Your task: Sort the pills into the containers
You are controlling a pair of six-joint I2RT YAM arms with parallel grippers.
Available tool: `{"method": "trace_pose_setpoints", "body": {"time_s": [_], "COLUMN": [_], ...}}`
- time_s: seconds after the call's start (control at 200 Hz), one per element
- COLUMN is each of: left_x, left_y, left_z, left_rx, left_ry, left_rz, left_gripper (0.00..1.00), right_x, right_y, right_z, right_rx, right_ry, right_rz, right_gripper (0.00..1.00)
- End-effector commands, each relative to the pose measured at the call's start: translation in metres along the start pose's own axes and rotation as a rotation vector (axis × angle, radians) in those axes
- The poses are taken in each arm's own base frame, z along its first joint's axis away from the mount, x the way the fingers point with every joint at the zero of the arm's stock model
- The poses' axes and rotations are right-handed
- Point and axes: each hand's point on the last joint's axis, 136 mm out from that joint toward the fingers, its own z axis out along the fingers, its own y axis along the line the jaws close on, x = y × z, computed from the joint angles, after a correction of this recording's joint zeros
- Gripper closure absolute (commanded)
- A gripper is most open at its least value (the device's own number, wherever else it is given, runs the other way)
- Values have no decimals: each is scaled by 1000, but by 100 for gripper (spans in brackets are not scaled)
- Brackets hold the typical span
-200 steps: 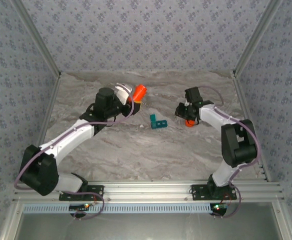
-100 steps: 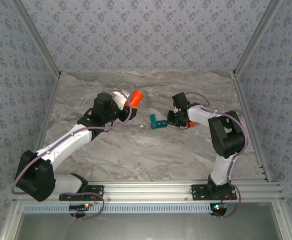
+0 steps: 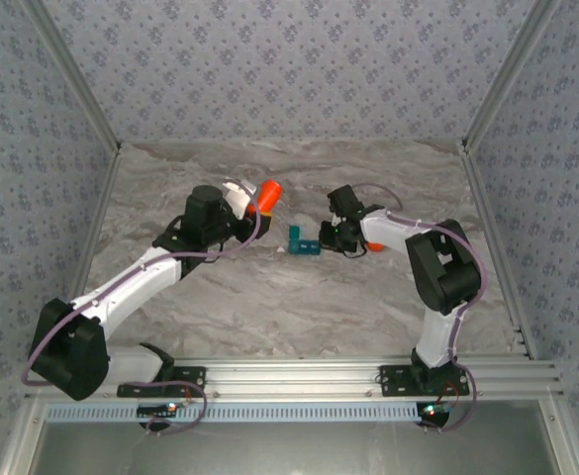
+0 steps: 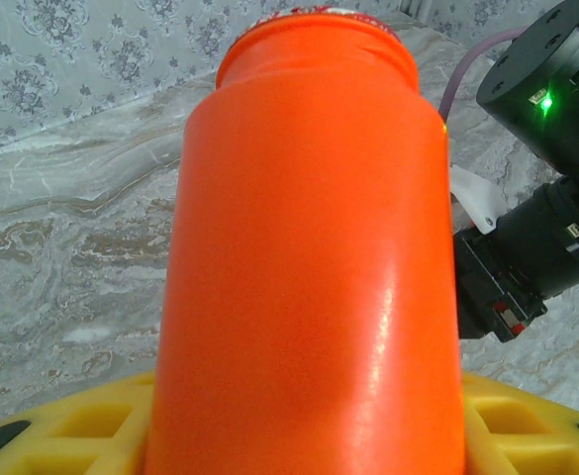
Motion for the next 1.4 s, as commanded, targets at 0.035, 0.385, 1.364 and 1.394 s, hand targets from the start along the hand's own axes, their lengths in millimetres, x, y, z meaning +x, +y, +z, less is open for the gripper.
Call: {"method": "trace_pose_setpoints", "body": {"time_s": [0.035,0.385,1.364,1.394], "left_x": [-13,-18,-13,-10], "left_y": [1,1,-5,-6], "left_z": [-7,-9,-10,-10], "left_rx": [-8,-10,22,29], "left_ry": [-47,-61,-28,-18], "left_rz": [-7,1,3,0], "left_gripper": [100,100,100,100], "right_x": [-5,-29,-58,-56], "right_y": [19,10,-40,-37], "right_z": [-8,-68,-147,-142], "right_rx": [-39,40,270,227], "right_ry": [-5,-123,-470,-452], "right_rz": [-1,-66,-173,-169], "right_gripper": [86,61,0,0]}}
